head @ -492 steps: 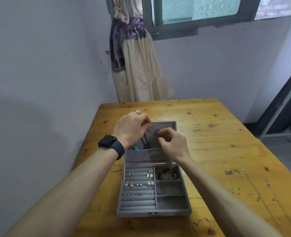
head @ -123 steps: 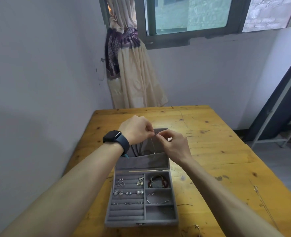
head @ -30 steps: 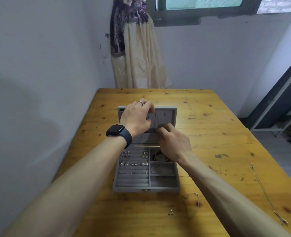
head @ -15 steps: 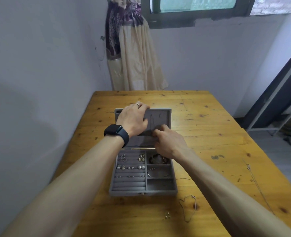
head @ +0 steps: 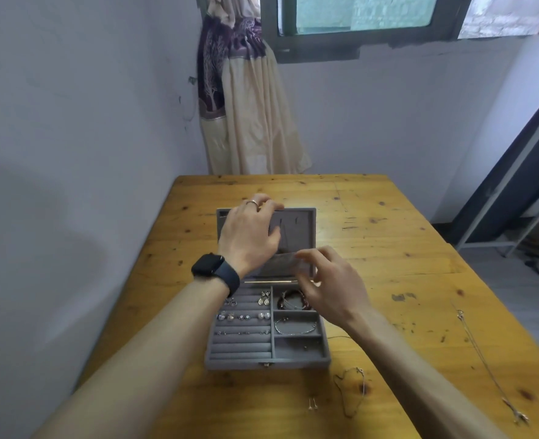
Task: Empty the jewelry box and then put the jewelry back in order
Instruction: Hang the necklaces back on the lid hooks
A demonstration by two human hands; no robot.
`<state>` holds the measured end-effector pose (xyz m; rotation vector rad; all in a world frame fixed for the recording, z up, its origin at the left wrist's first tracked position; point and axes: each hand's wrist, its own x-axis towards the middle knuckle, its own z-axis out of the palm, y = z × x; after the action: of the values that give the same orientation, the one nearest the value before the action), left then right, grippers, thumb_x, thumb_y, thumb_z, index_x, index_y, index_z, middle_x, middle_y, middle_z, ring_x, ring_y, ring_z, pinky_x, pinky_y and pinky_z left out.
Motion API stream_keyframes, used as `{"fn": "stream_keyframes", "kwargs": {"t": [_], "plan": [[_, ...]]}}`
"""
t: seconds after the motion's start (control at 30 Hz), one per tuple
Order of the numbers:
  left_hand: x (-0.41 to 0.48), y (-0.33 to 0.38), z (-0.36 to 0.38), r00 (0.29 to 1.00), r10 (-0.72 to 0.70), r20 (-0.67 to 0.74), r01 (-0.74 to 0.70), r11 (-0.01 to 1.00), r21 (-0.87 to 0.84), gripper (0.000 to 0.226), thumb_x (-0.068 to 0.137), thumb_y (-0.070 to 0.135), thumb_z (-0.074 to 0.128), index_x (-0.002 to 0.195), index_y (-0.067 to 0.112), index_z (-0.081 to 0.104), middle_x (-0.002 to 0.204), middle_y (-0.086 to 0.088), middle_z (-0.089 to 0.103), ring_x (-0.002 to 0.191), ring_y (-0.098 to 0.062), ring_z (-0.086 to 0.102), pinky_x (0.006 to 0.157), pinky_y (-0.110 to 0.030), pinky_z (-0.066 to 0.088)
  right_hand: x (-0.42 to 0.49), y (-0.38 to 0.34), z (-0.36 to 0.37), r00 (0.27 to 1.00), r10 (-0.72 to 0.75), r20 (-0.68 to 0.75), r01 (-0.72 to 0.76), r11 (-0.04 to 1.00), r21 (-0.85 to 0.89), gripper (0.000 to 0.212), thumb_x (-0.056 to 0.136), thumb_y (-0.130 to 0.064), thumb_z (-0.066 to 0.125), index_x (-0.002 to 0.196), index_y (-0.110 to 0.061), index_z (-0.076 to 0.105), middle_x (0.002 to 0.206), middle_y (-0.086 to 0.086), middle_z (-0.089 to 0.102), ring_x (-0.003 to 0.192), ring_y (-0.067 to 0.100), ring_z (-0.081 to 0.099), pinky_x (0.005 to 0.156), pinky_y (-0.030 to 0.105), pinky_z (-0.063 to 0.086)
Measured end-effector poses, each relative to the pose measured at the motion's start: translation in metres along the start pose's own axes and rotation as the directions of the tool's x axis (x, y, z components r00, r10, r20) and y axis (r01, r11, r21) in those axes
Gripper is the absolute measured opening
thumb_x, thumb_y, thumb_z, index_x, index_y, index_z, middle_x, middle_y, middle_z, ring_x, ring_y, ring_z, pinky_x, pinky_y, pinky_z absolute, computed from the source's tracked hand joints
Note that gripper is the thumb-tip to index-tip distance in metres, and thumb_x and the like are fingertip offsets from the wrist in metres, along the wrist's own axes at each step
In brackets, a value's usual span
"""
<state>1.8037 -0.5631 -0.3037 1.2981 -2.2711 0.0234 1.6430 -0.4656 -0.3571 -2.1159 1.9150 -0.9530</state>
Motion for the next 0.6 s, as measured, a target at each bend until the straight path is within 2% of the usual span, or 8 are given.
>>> {"fn": "stream_keyframes", "kwargs": {"t": [0.07,0.13,0.23,0.3,0.43,0.6], "plan": [[-0.034,0.014,-0.005,0.996,0.002,-0.085,-0.014,0.991,-0.136,0.034,0.089,0.024,0.065,0.122,0.025,0.061,0.122,0.005,0.059,0.110,-0.014,0.056,0.093,-0.034,0.049,-0.029,-0.007,-0.013,0.997,0.019,-0.070,-0.013,0.997,0.079,0.025,0.092,-0.031,0.068,0.117,-0.028,0.066,0.103,-0.015,0.061,0.072,-0.007,0.052,0.063,0.007,0.038],[-0.079,0.028,-0.006,0.994,-0.016,-0.110,-0.015,0.962,-0.273,0.027,0.089,0.025,0.064,0.117,0.027,0.063,0.112,0.010,0.060,0.099,-0.006,0.057,0.085,-0.027,0.053,-0.063,-0.011,-0.024,0.993,0.037,-0.108,-0.023,0.991,0.132,0.024,0.089,-0.029,0.073,0.112,-0.031,0.068,0.093,-0.023,0.058,0.075,-0.003,0.055,0.062,0.007,0.040],[-0.149,0.044,0.003,0.993,-0.114,-0.014,0.097,0.903,-0.419,0.018,0.090,0.027,0.065,0.107,0.033,0.066,0.102,0.021,0.059,0.092,0.001,0.057,0.076,-0.018,0.051,-0.113,-0.011,-0.021,0.991,0.067,-0.112,-0.050,0.988,0.145,0.022,0.084,-0.026,0.077,0.103,-0.034,0.070,0.088,-0.023,0.058,0.082,-0.002,0.055,0.067,0.008,0.040],[-0.187,0.051,0.014,0.978,-0.197,0.066,0.205,0.854,-0.478,0.015,0.088,0.028,0.068,0.101,0.037,0.067,0.096,0.023,0.061,0.090,0.000,0.059,0.074,-0.018,0.051,-0.140,-0.007,-0.009,0.992,0.075,-0.102,-0.064,0.992,0.104,0.021,0.082,-0.026,0.080,0.099,-0.035,0.072,0.088,-0.023,0.058,0.085,-0.001,0.053,0.073,0.011,0.041],[-0.234,0.057,0.038,0.952,-0.245,0.185,0.304,0.842,-0.445,0.020,0.081,0.041,0.061,0.100,0.039,0.068,0.092,0.024,0.062,0.091,-0.001,0.056,0.082,-0.029,0.051,-0.176,0.000,0.017,0.994,0.080,-0.073,-0.082,0.996,-0.019,0.023,0.077,-0.029,0.082,0.097,-0.034,0.075,0.090,-0.013,0.061,0.088,0.013,0.049,0.076,0.027,0.047],[-0.248,0.062,0.049,0.948,-0.261,0.180,0.307,0.900,-0.309,0.022,0.079,0.044,0.065,0.099,0.037,0.072,0.097,0.018,0.061,0.097,-0.009,0.052,0.085,-0.034,0.047,-0.189,0.000,0.035,0.988,0.107,-0.112,-0.119,0.987,-0.104,0.018,0.078,-0.033,0.081,0.096,-0.031,0.077,0.094,-0.003,0.062,0.091,0.020,0.049,0.075,0.041,0.050]]}}
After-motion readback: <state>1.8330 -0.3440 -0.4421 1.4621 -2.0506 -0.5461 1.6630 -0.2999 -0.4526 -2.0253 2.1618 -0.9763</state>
